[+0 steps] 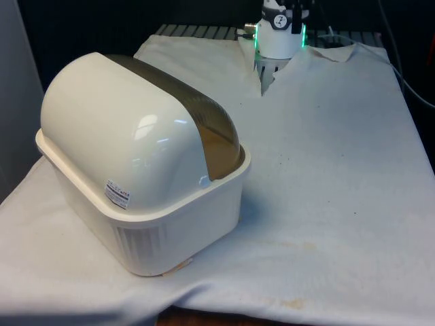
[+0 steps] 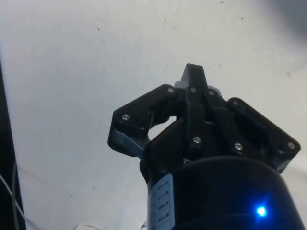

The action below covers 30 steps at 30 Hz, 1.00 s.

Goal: Open the lid, then close it.

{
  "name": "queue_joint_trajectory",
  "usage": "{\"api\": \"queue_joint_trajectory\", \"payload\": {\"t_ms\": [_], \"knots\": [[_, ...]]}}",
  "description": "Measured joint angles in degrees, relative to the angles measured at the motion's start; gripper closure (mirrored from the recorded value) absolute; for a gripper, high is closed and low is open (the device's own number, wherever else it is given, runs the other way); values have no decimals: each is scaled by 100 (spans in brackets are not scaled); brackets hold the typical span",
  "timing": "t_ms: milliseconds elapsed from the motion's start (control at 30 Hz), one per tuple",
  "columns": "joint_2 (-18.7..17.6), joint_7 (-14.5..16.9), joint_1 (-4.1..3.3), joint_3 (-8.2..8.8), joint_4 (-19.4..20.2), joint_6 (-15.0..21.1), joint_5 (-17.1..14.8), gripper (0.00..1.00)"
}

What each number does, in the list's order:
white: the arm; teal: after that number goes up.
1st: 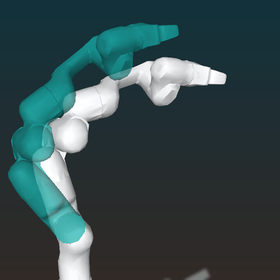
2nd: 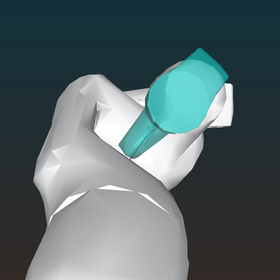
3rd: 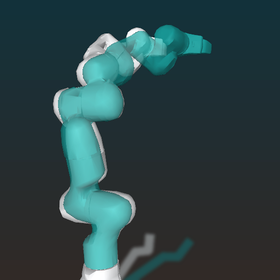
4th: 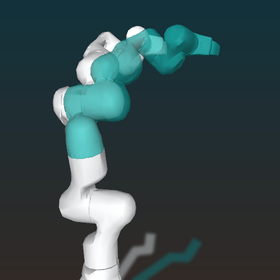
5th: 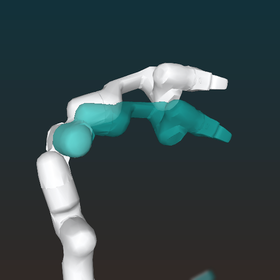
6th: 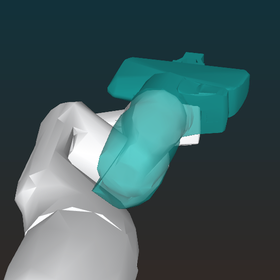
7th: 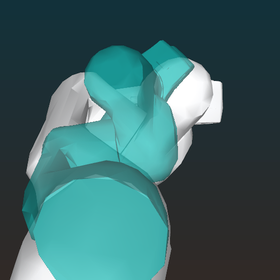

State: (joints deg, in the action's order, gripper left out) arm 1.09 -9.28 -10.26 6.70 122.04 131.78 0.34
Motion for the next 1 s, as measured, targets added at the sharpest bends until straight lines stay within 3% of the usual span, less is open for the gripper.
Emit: {"api": "queue_joint_trajectory", "payload": {"t_ms": [500, 1000], "knots": [[-275, -544, 0, 0, 241, 607, 0, 100], [-464, -842, 6, 0, 573, 1283, -11, 100]]}}
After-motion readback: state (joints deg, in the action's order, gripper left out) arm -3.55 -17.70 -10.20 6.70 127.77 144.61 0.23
